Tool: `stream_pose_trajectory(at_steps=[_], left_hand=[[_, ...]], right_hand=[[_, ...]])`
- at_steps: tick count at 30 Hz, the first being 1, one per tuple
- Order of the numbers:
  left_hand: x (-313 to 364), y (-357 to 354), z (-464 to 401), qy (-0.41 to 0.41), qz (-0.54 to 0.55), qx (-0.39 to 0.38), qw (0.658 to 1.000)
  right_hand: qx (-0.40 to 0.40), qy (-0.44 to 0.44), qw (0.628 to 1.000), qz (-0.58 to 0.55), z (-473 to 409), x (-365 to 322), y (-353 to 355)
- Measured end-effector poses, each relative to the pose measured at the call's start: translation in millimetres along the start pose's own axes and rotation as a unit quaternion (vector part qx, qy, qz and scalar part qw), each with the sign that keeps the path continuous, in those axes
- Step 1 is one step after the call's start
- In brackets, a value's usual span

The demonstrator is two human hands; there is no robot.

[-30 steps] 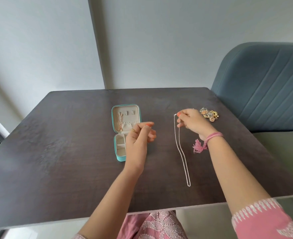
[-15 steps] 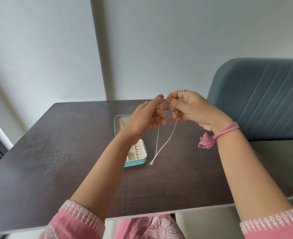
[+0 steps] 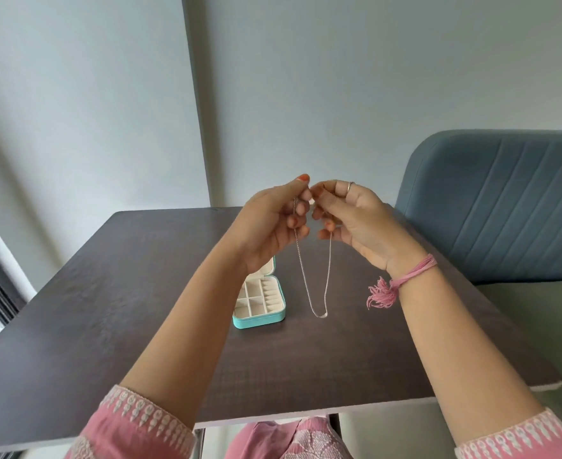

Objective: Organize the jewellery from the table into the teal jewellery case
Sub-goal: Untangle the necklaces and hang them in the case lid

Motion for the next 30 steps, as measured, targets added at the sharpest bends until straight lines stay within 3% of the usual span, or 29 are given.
stream_pose_trajectory(at_steps=[3, 8, 13, 16, 20, 30], left_hand=[[15.7, 4.1, 1.7, -0.049, 0.101, 0.024, 0.993], [41.5, 24.0, 6.4, -0.131, 0.158, 0.074, 0.976], [53.2, 38.3, 10.5, -0.194, 0.163, 0.085, 0.964], [48.6, 43.9, 10.2, -0.189, 0.128, 0.091, 0.969], [35.1, 45.5, 9.3, -0.160, 0.070, 0.095, 0.980], [6.4, 22.6, 15.2, -0.059, 0.011, 0.007, 0.998]], right_hand=[[0.001, -0.012, 0.998, -0.054, 8.9, 16.7, -2.8], [0.029, -0.026, 0.998, -0.047, 28.2, 50.4, 2.0], [0.032, 0.009, 0.991, 0.128, 43.4, 51.8, -5.2], [-0.012, 0.024, 0.957, 0.288, 50.1, 42.9, -20.0], [-0.048, 0.047, 0.923, 0.378, 52.2, 9.3, -40.5], [-0.026, 0.041, 0.977, 0.210, 24.1, -53.2, -42.2]])
Point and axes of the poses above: each hand's wrist, its own z-axis away from the middle knuckle, its own y-axis out of the back of the hand, x = y × z, the point moved 8 cm from there along -z, towards the middle knuckle, and after that the axes turned 8 degrees about -x, right-handed, at the moved point
